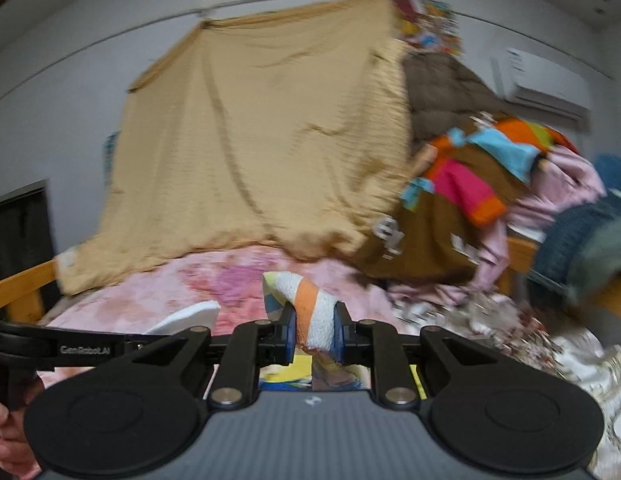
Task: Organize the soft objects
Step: 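Carry the striped sock with the right tool while the left tool carries the white sock to the tray, then open both tools to drop the two socks into the frog tray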
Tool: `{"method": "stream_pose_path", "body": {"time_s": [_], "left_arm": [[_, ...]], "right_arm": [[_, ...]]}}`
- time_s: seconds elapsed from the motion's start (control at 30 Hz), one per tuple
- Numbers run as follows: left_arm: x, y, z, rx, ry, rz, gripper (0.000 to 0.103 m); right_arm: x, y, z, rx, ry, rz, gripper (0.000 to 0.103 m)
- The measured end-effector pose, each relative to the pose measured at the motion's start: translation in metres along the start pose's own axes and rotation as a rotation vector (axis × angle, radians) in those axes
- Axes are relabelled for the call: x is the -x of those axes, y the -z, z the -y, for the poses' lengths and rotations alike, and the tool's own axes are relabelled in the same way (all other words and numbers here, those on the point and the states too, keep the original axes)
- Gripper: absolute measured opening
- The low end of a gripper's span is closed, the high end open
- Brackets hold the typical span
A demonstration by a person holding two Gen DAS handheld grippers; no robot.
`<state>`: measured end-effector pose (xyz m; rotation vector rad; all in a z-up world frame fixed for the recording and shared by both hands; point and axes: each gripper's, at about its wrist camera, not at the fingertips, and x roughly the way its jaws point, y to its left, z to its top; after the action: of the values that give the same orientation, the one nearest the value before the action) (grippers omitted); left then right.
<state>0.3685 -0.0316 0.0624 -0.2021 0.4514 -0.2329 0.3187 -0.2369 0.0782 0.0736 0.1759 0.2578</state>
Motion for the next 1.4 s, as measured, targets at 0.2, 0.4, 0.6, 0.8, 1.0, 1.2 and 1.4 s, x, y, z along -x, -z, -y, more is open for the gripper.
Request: {"method": "stream_pose_path", "body": {"time_s": [0.2, 0.4, 0.6, 0.8, 1.0, 1.2, 1.4], "left_arm": [[-0.068, 0.004, 0.035, -0.006, 0.035, -0.069, 0.006], [-0.109, 0.019, 0.055, 0.033, 0.056, -0.142, 0.007], [-0.130, 0.043, 0.049, 0.064, 0.017, -0.223, 0.008], [-0.140, 0.054, 0.039, 0.056, -0.037, -0.296, 0.018], [-0.133, 0.052, 0.035, 0.027, -0.070, -0.299, 0.035], [-0.120, 0.049, 0.031, 0.026, -0.113, -0.293, 0.064], [-0.096, 0.042, 0.018, 0.055, -0.152, -0.267, 0.075]], "right_arm": [[-0.021, 0.021, 0.054, -0.090, 0.115, -0.026, 0.020], [-0.028, 0.043, 0.093, -0.192, 0.138, -0.075, 0.021], [-0.040, 0.059, 0.111, -0.320, 0.054, -0.154, 0.021], [-0.054, 0.074, 0.109, -0.330, 0.010, -0.269, 0.027], [-0.056, 0.082, 0.113, -0.386, -0.004, -0.303, 0.034], [-0.057, 0.082, 0.107, -0.371, -0.026, -0.320, 0.052], [-0.052, 0.078, 0.105, -0.389, -0.064, -0.303, 0.083]]}}
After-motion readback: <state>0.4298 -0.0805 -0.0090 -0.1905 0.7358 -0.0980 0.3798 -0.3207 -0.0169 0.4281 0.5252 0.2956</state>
